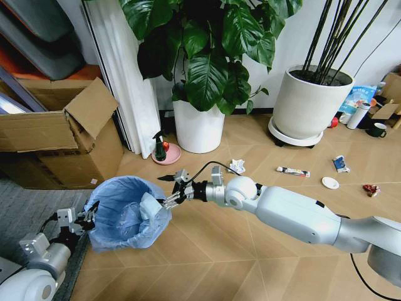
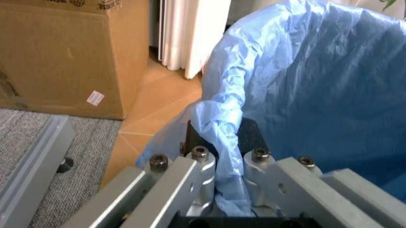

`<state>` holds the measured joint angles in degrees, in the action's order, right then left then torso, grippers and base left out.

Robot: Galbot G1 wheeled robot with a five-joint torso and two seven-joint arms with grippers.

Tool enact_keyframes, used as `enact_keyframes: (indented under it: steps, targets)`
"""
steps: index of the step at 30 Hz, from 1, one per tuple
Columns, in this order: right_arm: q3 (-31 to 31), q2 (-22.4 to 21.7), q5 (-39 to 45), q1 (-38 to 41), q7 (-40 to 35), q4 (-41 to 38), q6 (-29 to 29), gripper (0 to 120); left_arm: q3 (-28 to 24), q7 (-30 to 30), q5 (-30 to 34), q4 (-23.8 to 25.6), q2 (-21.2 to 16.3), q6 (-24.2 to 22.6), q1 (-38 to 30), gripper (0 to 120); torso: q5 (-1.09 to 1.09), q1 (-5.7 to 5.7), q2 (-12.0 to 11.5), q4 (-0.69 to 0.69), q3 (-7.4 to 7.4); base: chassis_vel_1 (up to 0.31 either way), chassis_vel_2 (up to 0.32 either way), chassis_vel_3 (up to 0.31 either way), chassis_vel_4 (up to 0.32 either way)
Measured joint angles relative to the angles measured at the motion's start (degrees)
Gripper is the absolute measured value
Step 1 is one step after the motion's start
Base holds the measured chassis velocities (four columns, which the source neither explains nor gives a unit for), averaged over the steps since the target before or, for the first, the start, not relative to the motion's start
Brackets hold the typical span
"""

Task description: Pick up the trash bin and place the garbage on the floor into it.

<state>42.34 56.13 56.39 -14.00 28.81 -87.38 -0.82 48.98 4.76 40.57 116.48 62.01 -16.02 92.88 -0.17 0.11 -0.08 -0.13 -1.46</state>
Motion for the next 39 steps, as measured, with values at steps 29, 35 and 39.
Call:
enact_keyframes:
  steps: [29,35,39]
  targets:
    - [-0.1,14.2,-1.8,3.4,-1.7,10.5,-1.0,100,-4.2,-0.7,2.7,3.4,-0.7,-1.7,2.5,0,-0.02,0.0,0.0,0.04,0.0,0.0,0.0,0.0,0.0]
    - [-1.0,14.1,-1.7,4.2,-2.8,11.0,-1.0,100,-4.1,-1.0,3.8,4.0,-0.7,-2.0,2.5,0,-0.01,0.0,0.0,-0.01,0.0,0.0,0.0,0.0,0.0]
    - [-3.2,13.1,-1.1,3.5,-4.7,10.7,-0.9,100,-4.2,-1.3,4.2,4.3,-0.7,-2.2,2.6,0,-0.01,0.0,0.0,-0.02,-0.01,0.0,0.0,0.0,0.0]
